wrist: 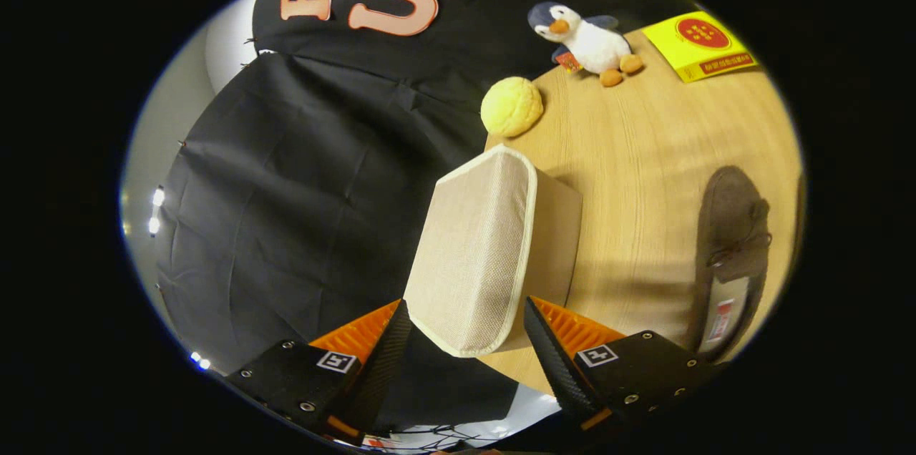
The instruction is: Open the storage box then place both shoes into the box .Put the left shoe in first, then the right shoe, with the right side of both shoes facing outward in a uniform manner.
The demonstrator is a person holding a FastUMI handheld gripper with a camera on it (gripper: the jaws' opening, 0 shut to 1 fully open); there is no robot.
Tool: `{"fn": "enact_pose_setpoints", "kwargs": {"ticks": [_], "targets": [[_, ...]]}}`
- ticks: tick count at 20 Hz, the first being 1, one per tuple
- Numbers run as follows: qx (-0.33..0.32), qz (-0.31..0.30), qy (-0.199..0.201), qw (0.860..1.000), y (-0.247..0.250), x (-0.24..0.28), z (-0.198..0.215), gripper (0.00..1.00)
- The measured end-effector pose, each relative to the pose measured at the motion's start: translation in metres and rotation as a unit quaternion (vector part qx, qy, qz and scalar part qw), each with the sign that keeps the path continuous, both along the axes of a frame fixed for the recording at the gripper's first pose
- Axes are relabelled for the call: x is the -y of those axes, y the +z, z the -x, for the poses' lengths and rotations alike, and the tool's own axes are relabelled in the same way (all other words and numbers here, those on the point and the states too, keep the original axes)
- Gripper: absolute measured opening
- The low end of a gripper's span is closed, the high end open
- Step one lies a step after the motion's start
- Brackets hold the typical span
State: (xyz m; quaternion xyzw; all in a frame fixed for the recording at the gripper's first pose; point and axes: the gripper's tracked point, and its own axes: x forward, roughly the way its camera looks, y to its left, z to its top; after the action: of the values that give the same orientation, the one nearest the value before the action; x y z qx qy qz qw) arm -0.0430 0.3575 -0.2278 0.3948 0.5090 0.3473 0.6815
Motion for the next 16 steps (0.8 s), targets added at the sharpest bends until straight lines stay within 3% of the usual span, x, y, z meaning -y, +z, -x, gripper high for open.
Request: {"fn": "enact_pose_setpoints", "kwargs": {"ticks": [3, 9, 13, 16], "targets": [[-0.034, -0.009, 0.016, 0.999, -0.020, -0.022, 0.006, 0.96], [-0.083, -0.025, 0.009, 0.996, -0.050, -0.054, 0.006, 0.96], [-0.095, -0.056, 0.020, 0.994, -0.030, -0.060, 0.015, 0.94], [-0.081, -0.085, 0.028, 0.993, -0.003, -0.055, 0.019, 0.84]]}}
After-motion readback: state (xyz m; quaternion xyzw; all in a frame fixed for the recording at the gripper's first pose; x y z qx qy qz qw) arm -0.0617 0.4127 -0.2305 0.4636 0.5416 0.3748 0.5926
